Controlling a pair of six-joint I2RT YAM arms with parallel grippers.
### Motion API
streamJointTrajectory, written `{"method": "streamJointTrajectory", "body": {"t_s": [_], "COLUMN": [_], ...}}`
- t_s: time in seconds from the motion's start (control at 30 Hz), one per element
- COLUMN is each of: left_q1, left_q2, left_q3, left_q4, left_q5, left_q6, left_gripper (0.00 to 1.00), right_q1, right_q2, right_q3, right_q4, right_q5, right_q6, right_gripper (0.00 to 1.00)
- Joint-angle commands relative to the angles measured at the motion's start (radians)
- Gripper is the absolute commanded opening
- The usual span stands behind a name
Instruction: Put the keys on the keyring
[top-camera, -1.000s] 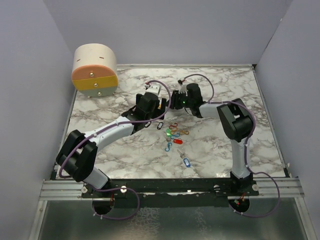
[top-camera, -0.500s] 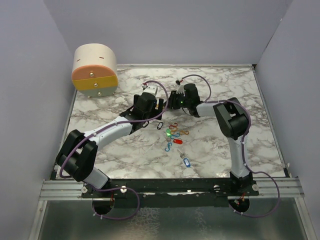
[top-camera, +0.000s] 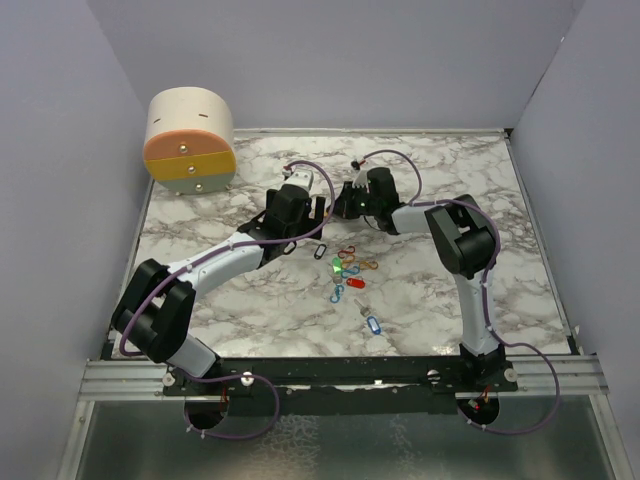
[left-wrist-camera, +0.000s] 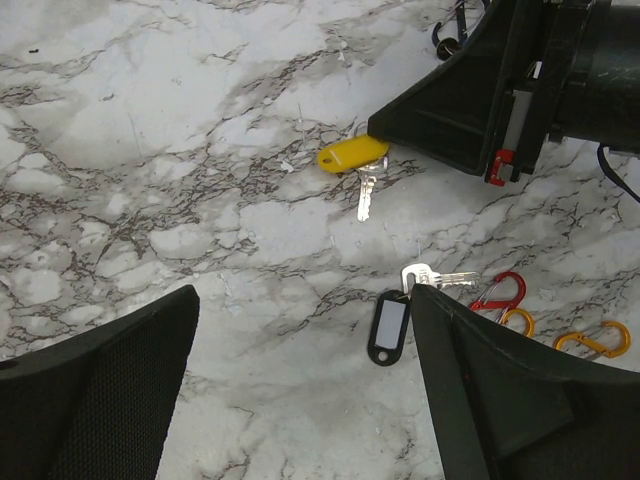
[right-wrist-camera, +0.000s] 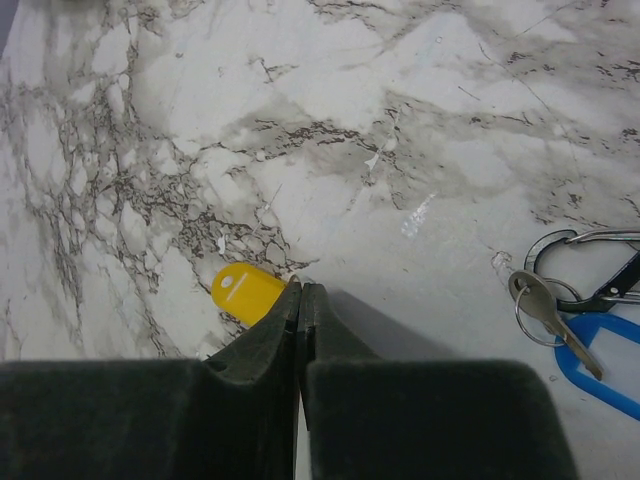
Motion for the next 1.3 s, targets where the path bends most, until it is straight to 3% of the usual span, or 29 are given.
{"method": "streamJointTrajectory", "body": {"t_s": [0.0, 0.53, 1.0, 1.27], "left_q1": [0.005, -0.019, -0.078, -0.128], "left_q2": [-0.02, -0.03, -0.024, -0.017], "left_q3": [-0.012, -0.016, 0.003, -0.025], "left_q4": [0.026, 0.068, 0.073, 0.106], "left_q5": [0.036, 0.119, 0.131, 0.184], "left_q6": [0.006, 0.001, 0.001, -0.013], "left_gripper": [0.88, 0.82, 0.81, 0.8], "right_q1": [0.01, 0.01, 0.01, 0.01], "right_q2": [-0.039, -0.435, -0.655, -0.731], "right_q3": [-0.049, -0.448, -0.618, -0.606], "right_q4": [0.079, 0.28, 0.231, 0.051], "right_q5": [0.008, 0.126, 0.257, 0.439], "right_q6": [-0.013, -0.124, -0.187, -0.212], "right_gripper": [0.01, 0.01, 0.01, 0.01]}}
